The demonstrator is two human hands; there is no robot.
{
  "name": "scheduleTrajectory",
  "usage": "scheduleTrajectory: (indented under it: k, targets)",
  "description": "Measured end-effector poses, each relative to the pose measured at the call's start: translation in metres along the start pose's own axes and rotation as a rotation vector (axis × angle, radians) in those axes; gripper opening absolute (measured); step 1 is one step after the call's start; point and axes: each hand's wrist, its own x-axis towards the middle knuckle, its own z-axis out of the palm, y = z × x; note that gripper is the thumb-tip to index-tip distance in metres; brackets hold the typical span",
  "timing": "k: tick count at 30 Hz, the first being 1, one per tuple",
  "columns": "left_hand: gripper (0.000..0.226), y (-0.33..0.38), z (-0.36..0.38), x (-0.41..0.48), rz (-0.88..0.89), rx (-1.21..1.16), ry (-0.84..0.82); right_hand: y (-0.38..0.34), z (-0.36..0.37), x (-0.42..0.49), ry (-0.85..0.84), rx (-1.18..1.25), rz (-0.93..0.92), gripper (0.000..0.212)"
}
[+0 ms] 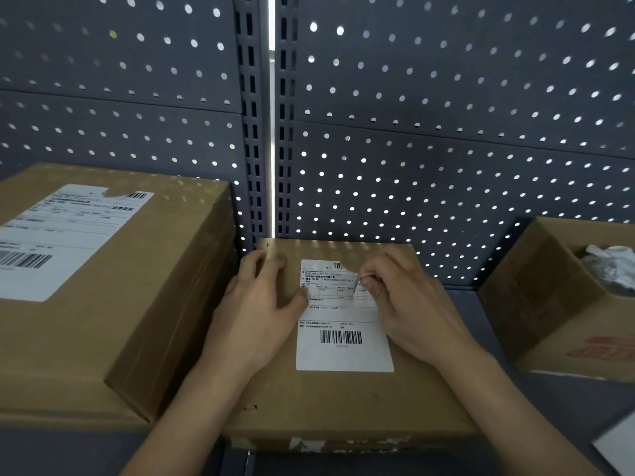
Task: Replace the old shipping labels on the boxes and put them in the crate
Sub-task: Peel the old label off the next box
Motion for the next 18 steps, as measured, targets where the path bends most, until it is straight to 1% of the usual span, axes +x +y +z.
scheduleTrajectory:
  k: [3, 8, 16, 18]
  targets:
    - [0.061, -0.0002, -0.0003, -0.0003, 0.005, 0.002, -0.001, -0.0020, -0.0024, -0.0016, -0.046, 0.007, 0.028, 0.009]
    - [0.060, -0.0005, -0.0002, -0.0001, 0.007, 0.004, 0.006, -0.0036, -0.0047, -0.0031, -0.069, 0.063, 0.037, 0.010]
    - [0.061, 0.0002, -0.0007, -0.0003, 0.003, -0.009, 0.004, -0.0057, -0.0061, -0.0046, 0.006, 0.174, 0.020, 0.008]
    - [0.061, 0.0004, -0.0008, -0.0002, 0.004, -0.007, 0.005, -0.0055, -0.0076, -0.0041, 0.015, 0.182, 0.030, 0.012]
